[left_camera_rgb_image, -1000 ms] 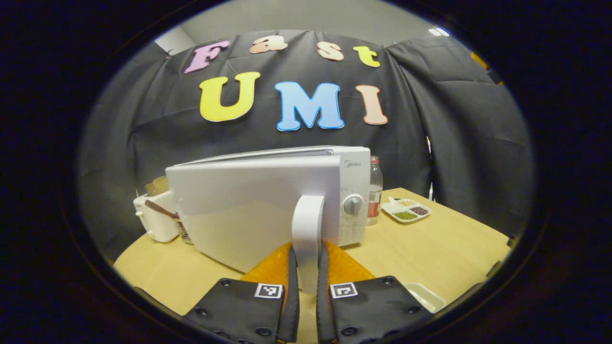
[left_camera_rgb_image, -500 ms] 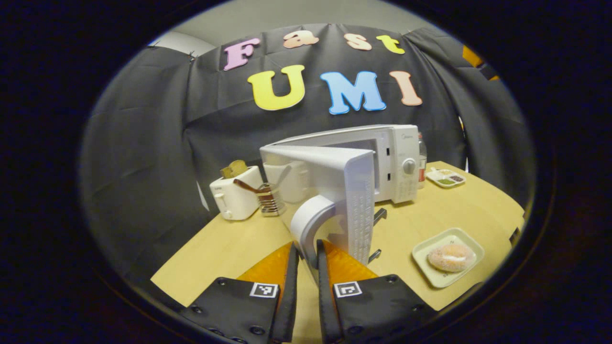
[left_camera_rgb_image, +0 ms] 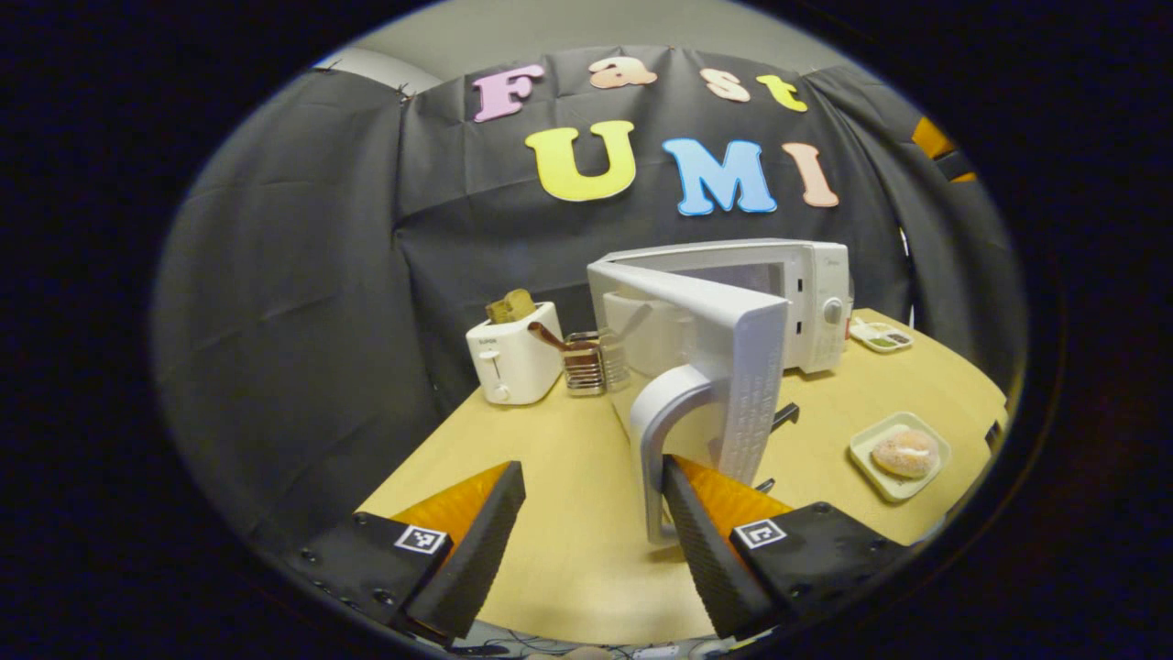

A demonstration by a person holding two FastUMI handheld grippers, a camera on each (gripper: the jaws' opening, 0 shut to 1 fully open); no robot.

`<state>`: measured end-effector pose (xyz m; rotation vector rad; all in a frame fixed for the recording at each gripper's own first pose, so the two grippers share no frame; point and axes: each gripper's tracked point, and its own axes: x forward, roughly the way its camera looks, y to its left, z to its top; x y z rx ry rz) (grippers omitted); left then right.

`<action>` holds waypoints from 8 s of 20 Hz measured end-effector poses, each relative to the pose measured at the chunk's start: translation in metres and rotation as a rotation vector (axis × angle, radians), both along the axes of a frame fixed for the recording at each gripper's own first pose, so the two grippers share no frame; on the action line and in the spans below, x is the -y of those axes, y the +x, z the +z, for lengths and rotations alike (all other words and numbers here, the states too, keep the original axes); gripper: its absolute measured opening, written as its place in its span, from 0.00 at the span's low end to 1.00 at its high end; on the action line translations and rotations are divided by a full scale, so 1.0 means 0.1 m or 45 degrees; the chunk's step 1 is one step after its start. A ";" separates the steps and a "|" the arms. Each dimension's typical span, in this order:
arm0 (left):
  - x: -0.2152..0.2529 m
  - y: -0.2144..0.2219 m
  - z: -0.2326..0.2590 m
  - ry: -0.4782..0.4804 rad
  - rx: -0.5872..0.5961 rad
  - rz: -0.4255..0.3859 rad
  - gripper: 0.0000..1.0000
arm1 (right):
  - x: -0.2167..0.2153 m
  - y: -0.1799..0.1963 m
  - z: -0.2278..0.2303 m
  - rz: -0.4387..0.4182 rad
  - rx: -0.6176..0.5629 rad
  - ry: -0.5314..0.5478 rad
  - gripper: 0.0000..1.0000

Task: Open the microwave oven with the left hand, put the food in, and close the microwave oven.

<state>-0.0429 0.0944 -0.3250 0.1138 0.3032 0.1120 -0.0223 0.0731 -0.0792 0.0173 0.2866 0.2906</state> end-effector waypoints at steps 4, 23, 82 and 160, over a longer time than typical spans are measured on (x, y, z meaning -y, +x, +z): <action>-0.31 -0.20 0.10 0.079 0.011 0.041 1.00 | -0.17 0.01 -0.02 0.030 0.004 0.012 0.95; 0.06 -0.29 1.98 -0.059 0.333 -0.035 1.00 | 0.04 0.03 -0.83 0.070 0.034 -0.176 0.95; -0.15 0.97 2.06 -0.025 0.312 -0.039 0.98 | -2.09 2.87 -2.37 -0.229 -0.334 0.714 0.66; 2.21 1.44 0.31 -0.073 0.161 -0.566 0.95 | 1.18 0.90 0.21 -0.380 0.154 -0.145 0.96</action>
